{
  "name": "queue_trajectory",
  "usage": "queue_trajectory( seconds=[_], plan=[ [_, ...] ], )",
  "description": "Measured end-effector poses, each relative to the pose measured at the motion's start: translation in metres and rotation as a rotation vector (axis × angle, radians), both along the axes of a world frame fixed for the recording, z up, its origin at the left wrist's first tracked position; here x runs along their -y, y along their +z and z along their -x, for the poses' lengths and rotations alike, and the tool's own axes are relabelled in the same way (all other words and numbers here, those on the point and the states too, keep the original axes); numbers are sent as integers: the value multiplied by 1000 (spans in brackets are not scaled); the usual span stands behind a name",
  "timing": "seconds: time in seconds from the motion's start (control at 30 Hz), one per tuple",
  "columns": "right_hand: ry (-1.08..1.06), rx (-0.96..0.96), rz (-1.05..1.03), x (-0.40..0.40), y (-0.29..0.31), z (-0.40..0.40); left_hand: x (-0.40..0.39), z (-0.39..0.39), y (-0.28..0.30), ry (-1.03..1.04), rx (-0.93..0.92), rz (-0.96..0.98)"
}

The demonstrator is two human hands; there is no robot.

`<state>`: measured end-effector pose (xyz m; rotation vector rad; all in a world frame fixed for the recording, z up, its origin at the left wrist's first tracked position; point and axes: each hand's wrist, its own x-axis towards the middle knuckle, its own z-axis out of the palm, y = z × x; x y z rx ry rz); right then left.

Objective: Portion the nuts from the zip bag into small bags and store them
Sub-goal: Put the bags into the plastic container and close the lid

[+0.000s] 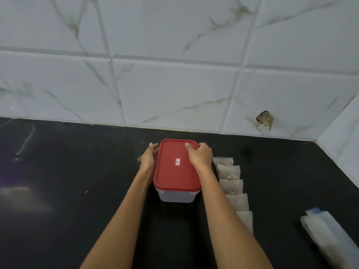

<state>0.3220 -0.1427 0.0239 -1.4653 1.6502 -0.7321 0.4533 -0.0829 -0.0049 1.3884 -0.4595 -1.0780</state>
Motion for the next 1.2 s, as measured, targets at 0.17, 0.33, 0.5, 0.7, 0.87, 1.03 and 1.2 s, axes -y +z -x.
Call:
queue_trajectory(
  seconds=[0.17,0.33,0.5,0.7,0.87,1.03,1.2],
  plan=[
    [-83,-44,-3,21,-13,-7,20,-9,-7,-147,-139,12],
    [-114,-82,58,26,-22,-10,36,-11,-22,-245,-237,56],
    [-151,-126,116,25,-23,-9,40,-12,-37,-191,-236,17],
    [-165,-88,125,27,-23,-11,45,-15,-45,-39,-158,-40],
    [-171,-119,136,26,-23,-14,49,-19,-52,-39,-199,-49],
    [-171,-142,224,16,-12,-13,45,-15,-44,-7,-177,-62],
    [-150,-51,301,8,-6,-12,46,-15,-46,32,-180,-71]
  ],
)
